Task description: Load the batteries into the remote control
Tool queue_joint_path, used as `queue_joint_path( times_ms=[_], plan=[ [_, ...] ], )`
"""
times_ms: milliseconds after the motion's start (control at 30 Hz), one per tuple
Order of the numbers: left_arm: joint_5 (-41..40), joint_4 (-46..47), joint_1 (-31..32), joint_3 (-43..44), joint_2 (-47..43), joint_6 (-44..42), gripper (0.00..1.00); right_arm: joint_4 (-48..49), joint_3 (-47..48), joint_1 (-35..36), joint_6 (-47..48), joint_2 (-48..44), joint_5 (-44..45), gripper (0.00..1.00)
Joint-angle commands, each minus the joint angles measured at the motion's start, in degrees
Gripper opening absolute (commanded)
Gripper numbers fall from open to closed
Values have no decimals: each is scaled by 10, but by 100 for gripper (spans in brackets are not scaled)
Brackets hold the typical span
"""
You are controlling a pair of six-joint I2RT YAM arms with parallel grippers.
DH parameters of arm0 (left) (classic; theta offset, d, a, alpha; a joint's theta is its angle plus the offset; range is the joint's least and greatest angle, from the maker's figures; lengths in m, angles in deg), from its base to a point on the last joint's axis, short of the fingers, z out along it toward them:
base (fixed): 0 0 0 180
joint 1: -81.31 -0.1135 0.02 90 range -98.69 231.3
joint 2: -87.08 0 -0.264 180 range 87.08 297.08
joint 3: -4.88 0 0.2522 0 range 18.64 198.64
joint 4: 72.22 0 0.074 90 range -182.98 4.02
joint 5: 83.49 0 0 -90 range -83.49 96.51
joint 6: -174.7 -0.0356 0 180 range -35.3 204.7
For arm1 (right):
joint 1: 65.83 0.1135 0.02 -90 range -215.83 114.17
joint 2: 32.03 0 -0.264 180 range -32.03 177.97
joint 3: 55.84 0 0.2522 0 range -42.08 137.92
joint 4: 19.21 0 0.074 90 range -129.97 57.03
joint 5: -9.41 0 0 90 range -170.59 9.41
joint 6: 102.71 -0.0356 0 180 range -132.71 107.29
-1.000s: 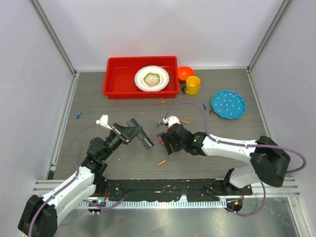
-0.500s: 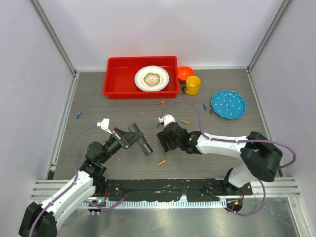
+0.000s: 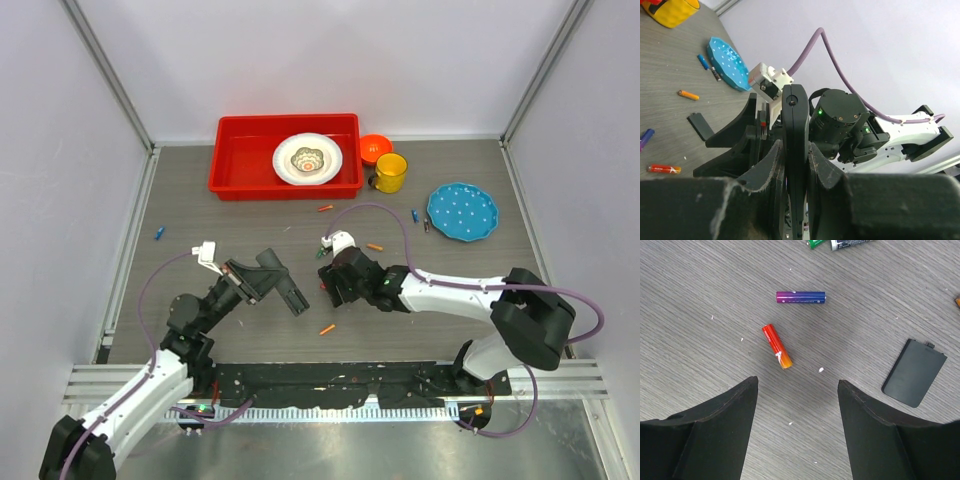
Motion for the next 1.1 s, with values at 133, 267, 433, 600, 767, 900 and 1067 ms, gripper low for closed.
queue_joint_path(
  times_ms=[133, 267, 433, 600, 767, 900, 1067],
  plan=[
    [-42, -36, -4, -1, -34, -23, 0, 10, 43, 0, 24, 4, -16, 66],
    [-50, -54, -3, 1, -52, -22, 0, -8, 65, 0, 32, 39, -11, 65],
    [-54, -71, -4, 1, -69, -22, 0, -5, 76, 0, 34, 65, -17, 61],
    [-54, -72, -4, -1, -69, -21, 0, -5, 87, 1, 39, 94, -21, 57],
    [-55, -70, -3, -4, -68, -20, 0, -1, 98, 0, 43, 117, -21, 55],
    [-53, -67, -4, -3, -65, -20, 0, -1, 109, 0, 44, 133, -26, 52],
    [-52, -64, -4, -4, -61, -21, 0, 0, 109, 0, 46, 143, -31, 46]
  ],
)
